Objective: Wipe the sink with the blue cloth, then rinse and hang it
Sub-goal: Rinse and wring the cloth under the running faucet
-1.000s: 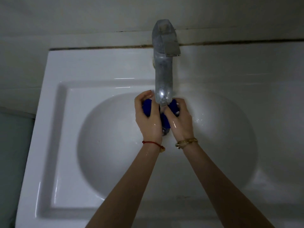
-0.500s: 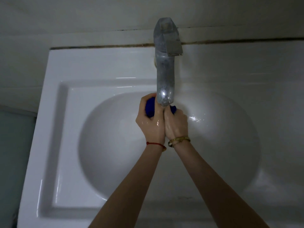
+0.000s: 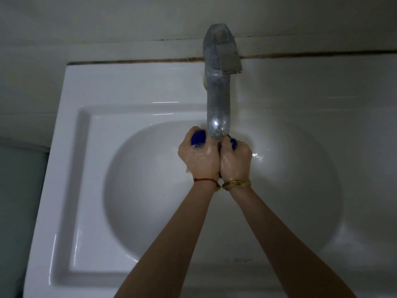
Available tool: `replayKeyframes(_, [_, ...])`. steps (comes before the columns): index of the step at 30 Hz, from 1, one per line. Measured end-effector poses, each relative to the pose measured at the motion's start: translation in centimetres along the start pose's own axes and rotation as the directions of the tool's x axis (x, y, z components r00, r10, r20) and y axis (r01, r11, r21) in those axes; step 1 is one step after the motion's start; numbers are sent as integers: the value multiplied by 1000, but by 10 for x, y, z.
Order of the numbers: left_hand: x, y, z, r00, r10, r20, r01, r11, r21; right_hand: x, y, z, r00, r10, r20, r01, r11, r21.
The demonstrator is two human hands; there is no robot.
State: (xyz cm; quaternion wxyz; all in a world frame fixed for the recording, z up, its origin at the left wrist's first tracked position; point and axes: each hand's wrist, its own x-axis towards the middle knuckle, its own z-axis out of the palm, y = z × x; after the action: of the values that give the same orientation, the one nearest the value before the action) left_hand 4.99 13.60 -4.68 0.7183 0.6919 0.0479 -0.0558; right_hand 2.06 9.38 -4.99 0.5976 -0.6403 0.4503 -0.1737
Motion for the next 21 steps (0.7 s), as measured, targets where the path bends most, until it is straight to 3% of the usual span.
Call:
replayKeyframes(4, [6,1,2,1000,13,-14,-13,999,49,-1,1,-2,995,-99,11,99,995,-11])
replayKeyframes(7, [3,1,3,993,-82,-89,87,995,58,-2,4,-4,984,-175,43,177,983,-55])
replayKeyframes(12, [-17,9,-3,989,-115,-90,121,991,63,-6,9,-19,948,-260,184,296,932,-209])
replayKeyframes(15, [-24,14,-6,995,-87,-50,90,994,64,-13,4,-30,938,-238,253,292,935,-202])
replayKeyframes(19, [-24,22,-10,997,-74,-15,75,990,119,-25,-8,-38,955,-116,272,167,971,-173])
replayKeyframes(21, [-21,26,-13,994,-100,-35,104,985,135,-31,-17,-42,962,-156,224,207,952,-227])
